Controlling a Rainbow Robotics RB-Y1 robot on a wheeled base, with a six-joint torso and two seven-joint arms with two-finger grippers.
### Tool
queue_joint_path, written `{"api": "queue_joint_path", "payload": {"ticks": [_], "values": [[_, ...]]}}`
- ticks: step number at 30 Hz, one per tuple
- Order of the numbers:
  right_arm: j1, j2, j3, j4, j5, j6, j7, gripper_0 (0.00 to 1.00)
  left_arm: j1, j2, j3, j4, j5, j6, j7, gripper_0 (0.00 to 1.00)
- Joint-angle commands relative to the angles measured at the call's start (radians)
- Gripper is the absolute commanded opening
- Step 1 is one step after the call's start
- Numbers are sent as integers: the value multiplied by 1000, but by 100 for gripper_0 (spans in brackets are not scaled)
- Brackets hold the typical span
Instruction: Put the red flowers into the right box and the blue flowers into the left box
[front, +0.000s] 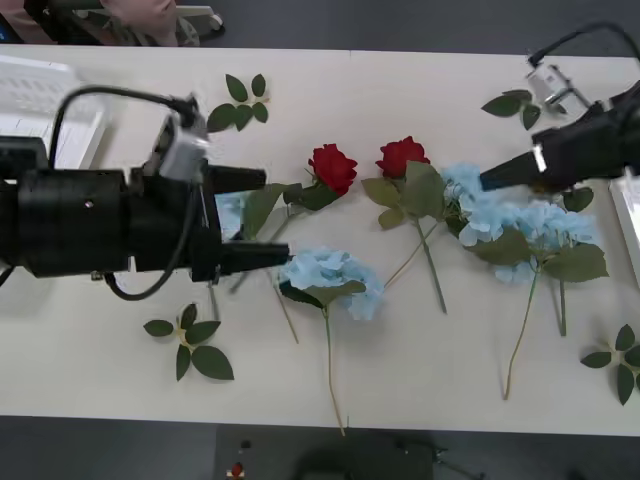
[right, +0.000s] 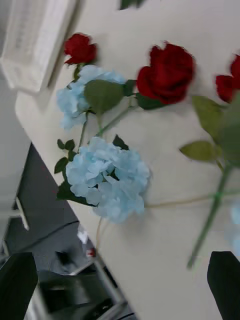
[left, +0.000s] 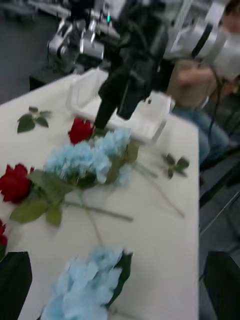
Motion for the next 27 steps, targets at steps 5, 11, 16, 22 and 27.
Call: {"api": "queue_joint_path", "payload": {"ticks": [5, 11, 16, 22, 27], "values": [[-117, -103, -173, -15, 332, 257, -496, 100, -41, 253, 121, 248, 483, 42, 486, 100], [-117, -126, -117, -19, 672, 240, -497, 100, -66, 334, 84, 383, 245, 145, 714, 100], [-99, -126, 62, -16, 855, 82, -496, 100, -150, 330, -34, 450, 8, 134, 948, 100], [-99, -103, 218, 62, 978, -82, -493, 100, -313, 330, -233, 547, -200, 132, 1155, 100], [-110, -80, 268, 183, 990, -189, -493, 100, -471, 293, -394, 671, -316, 129, 1287, 100]]}}
